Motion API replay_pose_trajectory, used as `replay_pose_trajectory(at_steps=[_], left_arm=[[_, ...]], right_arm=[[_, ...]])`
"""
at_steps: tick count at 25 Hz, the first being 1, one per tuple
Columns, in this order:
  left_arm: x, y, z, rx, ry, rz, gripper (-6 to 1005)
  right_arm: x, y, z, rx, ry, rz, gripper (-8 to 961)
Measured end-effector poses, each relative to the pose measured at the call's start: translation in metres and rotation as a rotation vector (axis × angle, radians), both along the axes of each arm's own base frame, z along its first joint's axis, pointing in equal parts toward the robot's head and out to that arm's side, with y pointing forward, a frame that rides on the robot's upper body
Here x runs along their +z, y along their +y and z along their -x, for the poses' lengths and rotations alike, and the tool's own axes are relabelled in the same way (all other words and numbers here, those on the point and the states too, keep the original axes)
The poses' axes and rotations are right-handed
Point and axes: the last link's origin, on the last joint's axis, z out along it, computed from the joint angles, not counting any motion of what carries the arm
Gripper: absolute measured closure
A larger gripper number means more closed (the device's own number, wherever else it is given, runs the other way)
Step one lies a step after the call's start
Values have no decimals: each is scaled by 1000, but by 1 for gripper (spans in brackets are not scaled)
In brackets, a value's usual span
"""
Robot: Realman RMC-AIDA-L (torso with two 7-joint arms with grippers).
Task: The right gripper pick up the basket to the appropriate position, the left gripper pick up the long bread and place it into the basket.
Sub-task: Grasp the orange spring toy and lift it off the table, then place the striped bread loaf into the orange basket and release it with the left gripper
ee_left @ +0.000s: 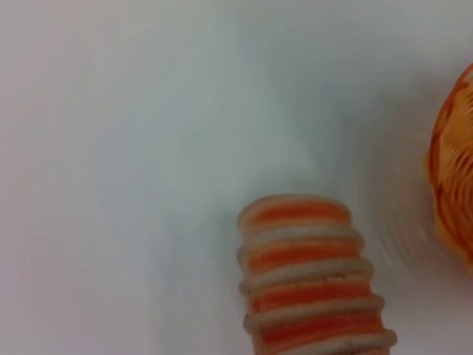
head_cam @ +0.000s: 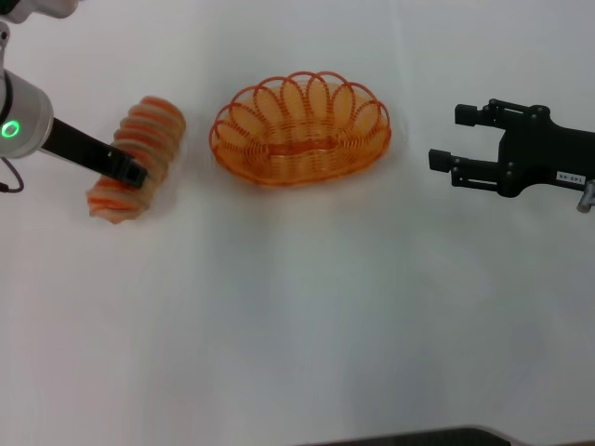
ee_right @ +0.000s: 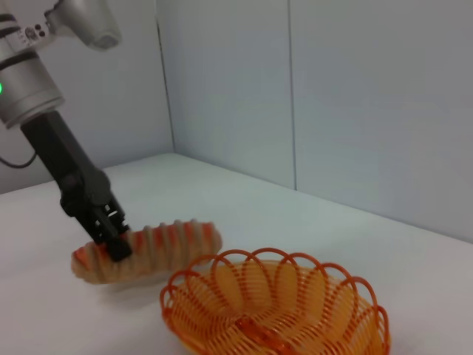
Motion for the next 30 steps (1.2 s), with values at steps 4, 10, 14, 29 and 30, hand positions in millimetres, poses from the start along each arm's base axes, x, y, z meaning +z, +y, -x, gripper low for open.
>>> replay_pose_trajectory(at_steps=[4, 10, 14, 29, 30], left_arm=[[1, 1, -2, -74, -8, 22, 604], [3, 3, -10, -169, 14, 58, 648], [9, 8, -22, -251, 10, 48, 684], [-4, 8, -90, -731, -133, 193, 795], [-7, 8, -93, -750, -135, 203, 795]], right_arm=[[0, 0, 0, 0, 0, 1, 164], [0, 0, 0, 3, -4, 5, 164], [-1, 1, 1, 6, -6, 7, 163], [-1, 2, 4, 20, -5, 15, 164], [-1, 2, 4, 20, -5, 16, 164]])
